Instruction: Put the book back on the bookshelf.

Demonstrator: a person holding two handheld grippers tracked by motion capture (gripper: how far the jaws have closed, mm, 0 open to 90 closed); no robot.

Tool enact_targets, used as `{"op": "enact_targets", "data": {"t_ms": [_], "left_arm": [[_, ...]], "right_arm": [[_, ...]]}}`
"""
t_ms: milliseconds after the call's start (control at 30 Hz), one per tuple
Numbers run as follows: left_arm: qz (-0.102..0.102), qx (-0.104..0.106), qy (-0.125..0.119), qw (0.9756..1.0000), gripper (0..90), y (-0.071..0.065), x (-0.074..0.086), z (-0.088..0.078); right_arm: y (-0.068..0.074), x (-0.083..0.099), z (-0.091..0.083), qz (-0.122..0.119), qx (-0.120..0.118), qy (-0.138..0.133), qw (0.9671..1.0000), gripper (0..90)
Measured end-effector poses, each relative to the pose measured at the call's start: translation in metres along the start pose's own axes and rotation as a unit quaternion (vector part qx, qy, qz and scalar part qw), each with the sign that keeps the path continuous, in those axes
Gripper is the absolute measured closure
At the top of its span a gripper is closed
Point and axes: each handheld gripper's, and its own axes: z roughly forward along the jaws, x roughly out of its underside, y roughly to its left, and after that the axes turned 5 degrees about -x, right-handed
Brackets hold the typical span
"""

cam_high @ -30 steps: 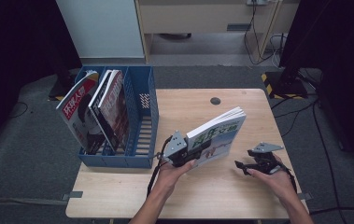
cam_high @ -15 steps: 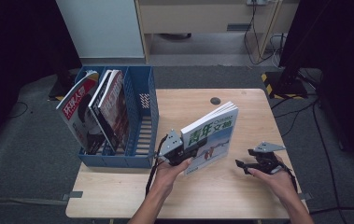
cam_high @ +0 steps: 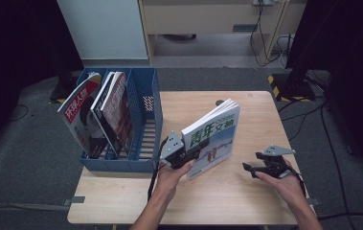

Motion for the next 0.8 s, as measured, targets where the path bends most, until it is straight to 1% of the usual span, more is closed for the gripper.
{"op": "enact_targets", "data": {"t_ms": [100,200,233,333,400,467,500,533,567,633,700,767,800], "left_arm": [[-0.002,-0.007,-0.004,1.0000,73.6,0.001,-0.004,-0.002],[-0.006,-0.014,-0.013,0.9998,73.6,0.002,-0.012,-0.006],[-0.005,-0.014,-0.015,0.9998,73.6,0.002,-0.014,-0.007],[0.010,-0.017,-0.015,0.9997,73.6,0.001,-0.020,-0.009],[0.014,-0.016,-0.015,0.9996,73.6,0.000,-0.022,-0.010],[0.013,-0.016,-0.016,0.9997,73.6,0.000,-0.024,-0.010],[0.012,-0.016,-0.017,0.9997,73.6,0.000,-0.025,-0.011],[0.014,-0.016,-0.015,0.9996,73.6,0.001,-0.026,-0.011],[0.012,-0.017,-0.017,0.9996,73.6,0.000,-0.027,-0.011],[0.014,-0.021,-0.015,0.9996,73.6,0.000,-0.029,-0.012],[0.015,-0.022,-0.014,0.9995,73.6,0.000,-0.032,-0.013],[0.012,-0.025,-0.016,0.9995,73.6,0.001,-0.035,-0.015],[0.013,-0.026,-0.017,0.9994,73.6,0.002,-0.037,-0.016]], "right_arm": [[-0.001,0.000,-0.001,0.002,0.000,-0.002,1.0000,24.4],[-0.001,0.000,-0.001,0.006,0.000,-0.005,1.0000,24.5],[-0.001,0.000,-0.001,0.008,0.000,-0.005,1.0000,24.6],[-0.001,0.000,-0.002,0.008,0.000,-0.007,0.9999,24.6],[0.000,-0.001,-0.002,0.012,0.001,-0.009,0.9999,24.7],[0.000,-0.001,-0.003,0.011,0.004,-0.010,0.9999,24.7],[0.001,-0.001,-0.003,0.008,0.005,-0.008,0.9999,24.7],[0.001,-0.001,-0.003,0.006,0.005,-0.007,0.9999,24.7],[0.001,-0.001,-0.003,0.007,0.006,-0.007,0.9999,24.6],[0.001,0.000,-0.003,0.011,0.007,-0.008,0.9999,24.1],[0.000,0.000,-0.003,0.011,0.011,-0.007,0.9999,24.1],[0.000,0.000,-0.004,0.016,0.013,-0.009,0.9998,24.2],[-0.001,0.000,-0.005,0.014,0.014,-0.009,0.9998,24.3]]}}
